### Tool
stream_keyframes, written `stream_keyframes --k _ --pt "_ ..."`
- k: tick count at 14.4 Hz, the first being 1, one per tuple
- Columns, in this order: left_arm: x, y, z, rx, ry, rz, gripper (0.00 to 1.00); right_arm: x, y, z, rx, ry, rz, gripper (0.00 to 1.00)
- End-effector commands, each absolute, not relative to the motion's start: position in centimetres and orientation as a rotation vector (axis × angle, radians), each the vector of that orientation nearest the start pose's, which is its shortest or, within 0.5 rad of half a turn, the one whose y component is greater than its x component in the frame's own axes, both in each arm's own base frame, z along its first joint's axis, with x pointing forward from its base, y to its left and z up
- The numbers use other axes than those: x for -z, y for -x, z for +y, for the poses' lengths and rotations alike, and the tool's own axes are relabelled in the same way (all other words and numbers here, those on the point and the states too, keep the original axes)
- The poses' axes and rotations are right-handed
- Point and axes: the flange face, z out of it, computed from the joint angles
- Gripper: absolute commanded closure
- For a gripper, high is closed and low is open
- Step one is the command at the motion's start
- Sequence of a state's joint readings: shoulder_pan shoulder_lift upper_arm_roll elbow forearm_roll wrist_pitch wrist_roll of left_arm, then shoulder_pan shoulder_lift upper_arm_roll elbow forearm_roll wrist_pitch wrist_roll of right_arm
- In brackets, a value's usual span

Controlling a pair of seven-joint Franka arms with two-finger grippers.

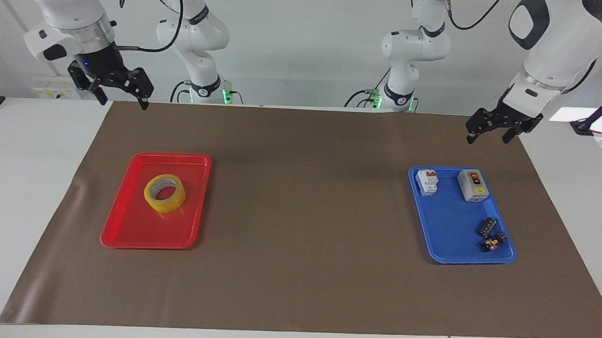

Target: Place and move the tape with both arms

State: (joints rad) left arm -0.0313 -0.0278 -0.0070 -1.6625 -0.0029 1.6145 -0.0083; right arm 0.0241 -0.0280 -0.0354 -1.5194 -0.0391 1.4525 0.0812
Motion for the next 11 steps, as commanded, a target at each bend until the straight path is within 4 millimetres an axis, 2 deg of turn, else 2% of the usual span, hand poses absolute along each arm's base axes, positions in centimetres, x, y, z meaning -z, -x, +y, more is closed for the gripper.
stream_keyframes --k 1,4,11 --pt "-60.12 -54.07 -2.01 -0.03 3.165 0.056 0.0 -65.5 -53.37 -1.43 -0.065 3.167 0.129 0.0" --pt "-60.12 -54.07 -2.01 -0.03 3.165 0.056 0.0 -65.52 -53.47 -1.97 -0.051 3.163 0.14 0.0" --pt "-60.12 -54.07 -2.01 -0.03 3.165 0.056 0.0 -65.53 -53.38 -1.39 -0.053 3.17 0.122 0.0"
